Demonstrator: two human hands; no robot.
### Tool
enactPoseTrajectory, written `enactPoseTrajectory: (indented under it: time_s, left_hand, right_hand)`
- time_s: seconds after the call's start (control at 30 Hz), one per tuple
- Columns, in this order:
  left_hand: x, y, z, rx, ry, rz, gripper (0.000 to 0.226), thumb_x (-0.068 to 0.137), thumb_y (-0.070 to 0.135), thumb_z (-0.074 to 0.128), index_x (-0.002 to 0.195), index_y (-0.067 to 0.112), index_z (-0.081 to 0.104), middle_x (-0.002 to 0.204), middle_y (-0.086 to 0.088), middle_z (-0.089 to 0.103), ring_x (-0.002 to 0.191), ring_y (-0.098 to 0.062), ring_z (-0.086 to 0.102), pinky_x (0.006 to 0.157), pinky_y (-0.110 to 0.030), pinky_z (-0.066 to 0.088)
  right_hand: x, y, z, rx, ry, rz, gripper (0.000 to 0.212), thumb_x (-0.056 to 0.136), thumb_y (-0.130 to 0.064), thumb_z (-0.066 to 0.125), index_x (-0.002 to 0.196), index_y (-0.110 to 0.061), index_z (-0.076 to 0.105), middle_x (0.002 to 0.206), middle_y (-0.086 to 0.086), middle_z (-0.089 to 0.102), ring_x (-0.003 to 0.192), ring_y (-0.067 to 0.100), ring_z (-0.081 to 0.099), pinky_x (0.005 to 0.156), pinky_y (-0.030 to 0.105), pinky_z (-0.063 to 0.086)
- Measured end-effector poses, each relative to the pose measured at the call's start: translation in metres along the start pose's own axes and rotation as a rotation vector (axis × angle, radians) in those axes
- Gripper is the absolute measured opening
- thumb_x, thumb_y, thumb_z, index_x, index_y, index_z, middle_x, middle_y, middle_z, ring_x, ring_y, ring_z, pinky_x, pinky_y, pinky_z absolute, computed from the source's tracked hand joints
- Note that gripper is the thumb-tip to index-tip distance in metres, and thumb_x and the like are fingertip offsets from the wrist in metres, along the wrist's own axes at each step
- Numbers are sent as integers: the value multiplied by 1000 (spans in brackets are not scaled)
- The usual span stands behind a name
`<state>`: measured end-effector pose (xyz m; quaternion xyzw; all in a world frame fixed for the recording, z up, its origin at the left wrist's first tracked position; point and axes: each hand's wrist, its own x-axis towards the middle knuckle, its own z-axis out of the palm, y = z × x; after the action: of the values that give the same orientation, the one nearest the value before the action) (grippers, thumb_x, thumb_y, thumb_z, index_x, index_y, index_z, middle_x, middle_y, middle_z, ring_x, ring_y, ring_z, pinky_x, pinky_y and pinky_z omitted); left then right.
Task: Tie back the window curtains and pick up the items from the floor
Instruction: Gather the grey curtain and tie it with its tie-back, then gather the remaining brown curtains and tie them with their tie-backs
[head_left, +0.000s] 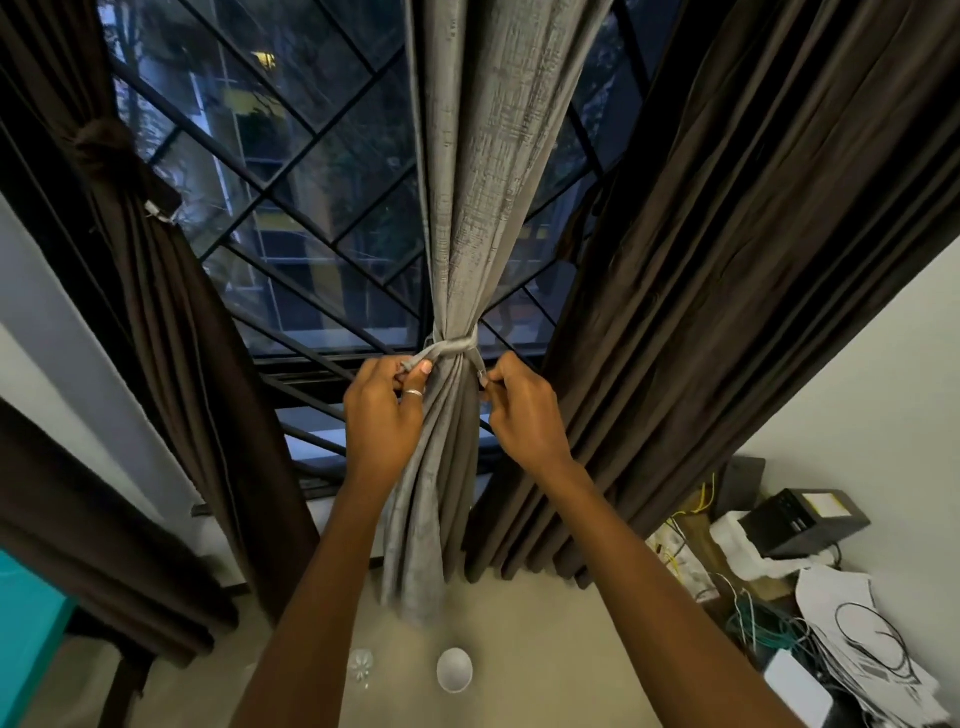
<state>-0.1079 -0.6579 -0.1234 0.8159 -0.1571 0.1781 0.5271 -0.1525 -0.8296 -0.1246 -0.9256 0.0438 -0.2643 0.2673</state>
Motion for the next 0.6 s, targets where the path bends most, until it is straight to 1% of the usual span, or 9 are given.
enactPoseTrajectory:
  time_s: [0.1,0.17,0.2,0.23,0.27,0.33,0.43,0.53,0.6]
  left_hand:
    - [-2,1,0,17,40,-3,22,99,24,59,97,3,67,93,-2,55,81,-18,56,72,-25,41]
    - [-6,4,2,43,63,-16,21,100,21,59,96,2,66,93,-4,55,81,-18,54,71,-23,36]
    - [-9,7,3,61,78,-23,21,100,20,59,95,1,65,93,-7,57,81,-17,53,70,-22,34]
    - [-13,10,6,72,93,-33,22,100,20,58,94,0,64,93,-10,58,81,-17,52,70,-22,34]
    - [-16,13,9,77,112,-46,23,100,21,58,93,0,64,93,-11,58,81,-17,51,70,-24,34]
    - [-22,19,15,107,165,-81,27,101,25,56,90,1,63,91,-7,55,81,-17,50,70,-26,35]
    - [-29,27,26,186,243,-80,33,102,27,53,78,4,59,81,-7,54,78,-21,50,67,-26,28]
    - [-43,44,39,199,298,-74,41,103,23,51,66,7,47,67,-8,49,66,-23,46,60,-30,22]
    - [-53,59,45,205,337,-139,39,103,26,50,69,8,47,72,-9,51,68,-22,46,62,-29,25]
  right_hand:
    - [-1,-1,0,23,-13,1,17,96,-7,54,84,-16,47,75,4,58,62,21,56,52,47,48]
    - [-3,-2,0,40,-19,-7,18,98,-12,54,84,-18,45,73,2,56,61,17,53,50,39,43]
    - [-5,-2,-1,49,-21,-13,20,99,-15,54,83,-20,44,72,0,55,61,15,51,49,33,39]
    - [-6,-1,-1,60,-25,-21,21,100,-18,55,83,-21,43,71,-2,54,61,13,50,49,29,36]
    - [-7,1,-2,78,-30,-27,21,100,-20,55,83,-22,43,72,-2,54,62,13,51,50,30,36]
    - [-10,6,-6,132,-48,-43,19,100,-20,54,85,-21,43,75,0,57,66,17,54,53,37,40]
    - [-14,19,-17,166,-99,-106,14,97,-15,57,88,-17,46,78,7,60,68,27,56,54,44,44]
    - [-17,30,-32,182,-194,-139,16,94,-12,59,93,-20,45,86,9,65,76,32,61,53,42,45]
    - [-17,38,-41,196,-238,-159,13,97,-17,58,94,-20,45,87,9,65,77,34,61,52,38,40]
